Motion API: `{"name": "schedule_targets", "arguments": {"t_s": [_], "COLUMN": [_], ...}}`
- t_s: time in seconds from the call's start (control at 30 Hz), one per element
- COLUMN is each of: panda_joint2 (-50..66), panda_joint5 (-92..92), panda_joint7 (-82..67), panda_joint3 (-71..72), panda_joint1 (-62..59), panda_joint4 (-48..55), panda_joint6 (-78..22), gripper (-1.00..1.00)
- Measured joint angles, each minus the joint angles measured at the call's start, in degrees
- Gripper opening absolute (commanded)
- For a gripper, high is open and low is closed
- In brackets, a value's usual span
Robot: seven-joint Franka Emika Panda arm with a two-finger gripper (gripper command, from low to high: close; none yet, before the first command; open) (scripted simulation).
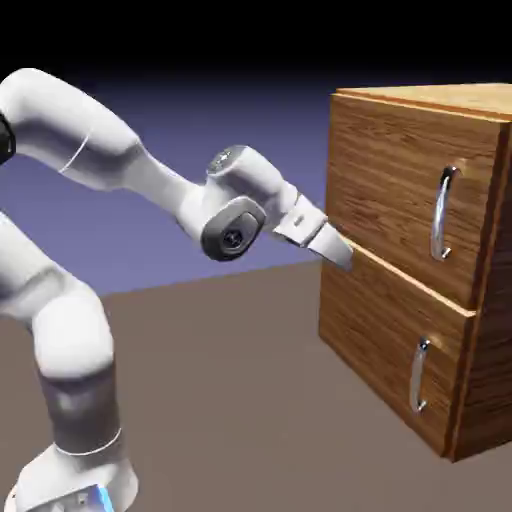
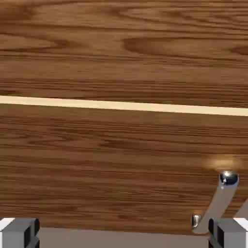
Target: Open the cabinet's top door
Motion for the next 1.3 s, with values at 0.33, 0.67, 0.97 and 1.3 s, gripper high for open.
{"name": "schedule_targets", "arguments": {"t_s": [0.33, 0.67, 0.97, 1.3], "panda_joint2": [-4.2, -8.5, -12.3, -16.5], "panda_joint5": [-24.9, -49.8, -72.3, -97.2], "panda_joint7": [-10.1, -20.2, -29.2, -39.3], "panda_joint3": [-10.6, -21.1, -30.6, -41.2], "panda_joint1": [9.4, 18.8, 27.3, 36.7], "panda_joint4": [4.4, 8.9, 12.9, 17.3], "panda_joint6": [-1.6, -3.2, -4.7, -6.3], "gripper": [0.0, 0.0, 0.0, 0.0]}}
